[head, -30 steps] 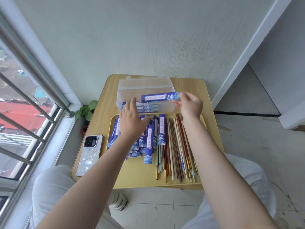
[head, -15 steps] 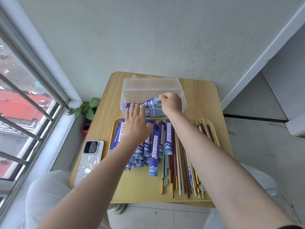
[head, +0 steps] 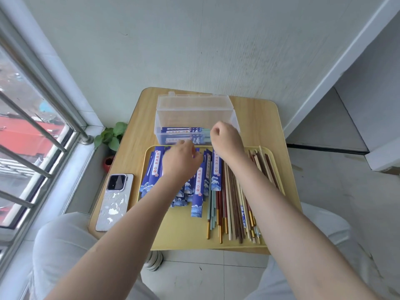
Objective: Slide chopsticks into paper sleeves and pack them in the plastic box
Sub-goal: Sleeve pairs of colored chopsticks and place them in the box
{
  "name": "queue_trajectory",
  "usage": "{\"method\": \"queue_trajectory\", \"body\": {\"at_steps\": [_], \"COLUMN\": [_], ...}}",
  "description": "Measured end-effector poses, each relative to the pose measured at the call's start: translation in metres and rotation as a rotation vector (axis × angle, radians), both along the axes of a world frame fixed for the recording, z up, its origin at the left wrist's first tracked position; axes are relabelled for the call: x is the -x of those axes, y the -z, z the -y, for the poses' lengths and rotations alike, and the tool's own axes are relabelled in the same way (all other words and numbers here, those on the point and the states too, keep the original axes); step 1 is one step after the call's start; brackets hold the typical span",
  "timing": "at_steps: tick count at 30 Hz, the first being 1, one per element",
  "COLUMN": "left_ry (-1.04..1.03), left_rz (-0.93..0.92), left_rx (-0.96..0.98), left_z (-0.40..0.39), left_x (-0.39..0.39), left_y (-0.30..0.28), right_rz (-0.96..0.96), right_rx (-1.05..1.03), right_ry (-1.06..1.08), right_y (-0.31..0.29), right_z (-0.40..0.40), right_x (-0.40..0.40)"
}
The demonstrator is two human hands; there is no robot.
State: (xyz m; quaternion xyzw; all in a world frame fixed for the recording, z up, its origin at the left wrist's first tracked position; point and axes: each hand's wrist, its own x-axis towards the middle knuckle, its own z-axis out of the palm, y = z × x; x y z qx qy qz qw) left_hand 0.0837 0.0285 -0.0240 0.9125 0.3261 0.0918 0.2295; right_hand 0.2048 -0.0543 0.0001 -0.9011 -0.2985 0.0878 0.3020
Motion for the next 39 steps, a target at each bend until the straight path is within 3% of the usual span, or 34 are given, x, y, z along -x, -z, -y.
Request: {"method": "queue_trajectory", "body": {"at_steps": [3,6,15,24,29,33,35,39], "left_ry": [0.086,0.104,0.005,0.010,0.022,0.000,-0.040,-0.108], "left_rz": [-0.299,-0.404,-0.345,-0.309,-0.295,-0.249,-0.111,0.242], "left_rx": [0.042,0.016,0.014,0.067,0.095,0.125,0.276,0.944], "left_z": [0.020,0.035,0.041,0.042,0.041,0.037,0.038,0.044], "left_x": [-0.001,0.002,0.003,0.006,0.006,0.006,0.005,0.014], "left_y": [0.004,0.018,0.031,0.027,0.027,0.026,0.021,0.001], "right_rz": [-0.175,-0.269,-0.349,-0.255,-0.281,-0.330,-0.328,-0.302], "right_rx": [0.114,0.145,0.014,0.264,0.242,0.051,-0.044,-0.143], "right_ry": [-0.004,0.012,0.110,0.132,0.130,0.134,0.108,0.006], "right_y": [0.013,0.027,0.042,0.049,0.056,0.049,0.043,0.034], "right_z": [0.025,0.045,0.079,0.073,0.068,0.075,0.080,0.086], "right_x": [0.019,0.036,0.051,0.063,0.066,0.066,0.069,0.078]}}
